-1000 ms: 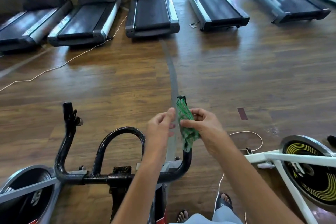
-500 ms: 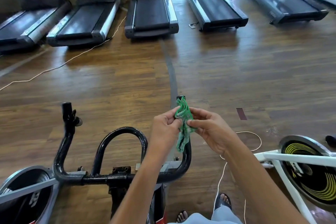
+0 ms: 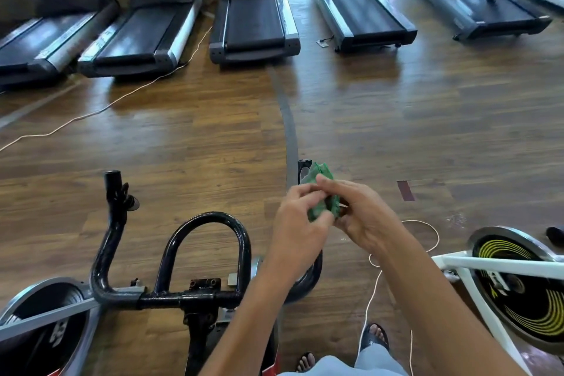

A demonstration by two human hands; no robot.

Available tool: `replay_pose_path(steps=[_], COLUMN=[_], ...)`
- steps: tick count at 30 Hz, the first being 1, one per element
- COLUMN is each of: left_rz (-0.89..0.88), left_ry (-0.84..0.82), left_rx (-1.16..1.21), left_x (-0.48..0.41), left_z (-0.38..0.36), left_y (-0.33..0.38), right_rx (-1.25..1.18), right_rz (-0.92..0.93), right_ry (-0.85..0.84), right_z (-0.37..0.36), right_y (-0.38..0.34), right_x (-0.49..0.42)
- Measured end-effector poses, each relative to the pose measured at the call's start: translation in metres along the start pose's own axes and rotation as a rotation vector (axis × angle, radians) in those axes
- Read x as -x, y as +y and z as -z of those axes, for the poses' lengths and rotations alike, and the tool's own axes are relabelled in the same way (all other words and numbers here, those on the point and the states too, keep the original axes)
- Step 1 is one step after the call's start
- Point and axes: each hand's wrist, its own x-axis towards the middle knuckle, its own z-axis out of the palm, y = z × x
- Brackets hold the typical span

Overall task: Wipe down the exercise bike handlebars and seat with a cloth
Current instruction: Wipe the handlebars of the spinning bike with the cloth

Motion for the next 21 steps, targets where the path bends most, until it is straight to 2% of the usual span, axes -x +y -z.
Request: replay_pose_path(steps=[2, 4, 5, 7, 8, 11, 15, 19, 21], left_rz=[0.123, 0.324, 0.445, 0.68, 0.744, 0.686, 0.583, 0.726, 0.797], left_ry=[0.089, 0.264, 0.27, 0.098, 0.0, -0.166, -0.159, -0.137, -0.096], left_rx=[0.278, 0.454, 0.528, 0.78, 0.936, 1.24, 1.121, 0.823, 0.712], left_x=[-0.002, -0.009, -0.013, -0.016, -0.017, -0.015, -0.017, -0.023, -0.021], left_z=[0.002, 0.005, 0.007, 0.011, 0.014, 0.019, 0.028, 0.033, 0.031], left_y=[-0.003, -0.018, -0.026, -0.037, -0.041, -0.049, -0.048, -0.056, -0.06], right_rx=[0.017, 0.038, 0.042, 0.021, -0.016, -0.111, -0.162, -0.286, -0.269], right_rz=[0.007, 0.016, 0.013, 0.007, 0.0, -0.047, -0.218, -0.305, -0.333], right_ry=[0.039, 0.047, 0.021, -0.059, -0.09, -0.181, -0.249, -0.163, -0.084], right_z=[0.0, 0.0, -0.001, -0.003, -0.003, 0.006, 0.021, 0.028, 0.031], right_y=[-0.001, -0.005, -0.008, -0.016, -0.019, -0.022, 0.004, 0.037, 0.046], right_x=[-0.002, -0.003, -0.003, 0.001, 0.002, 0.005, 0.003, -0.005, -0.01])
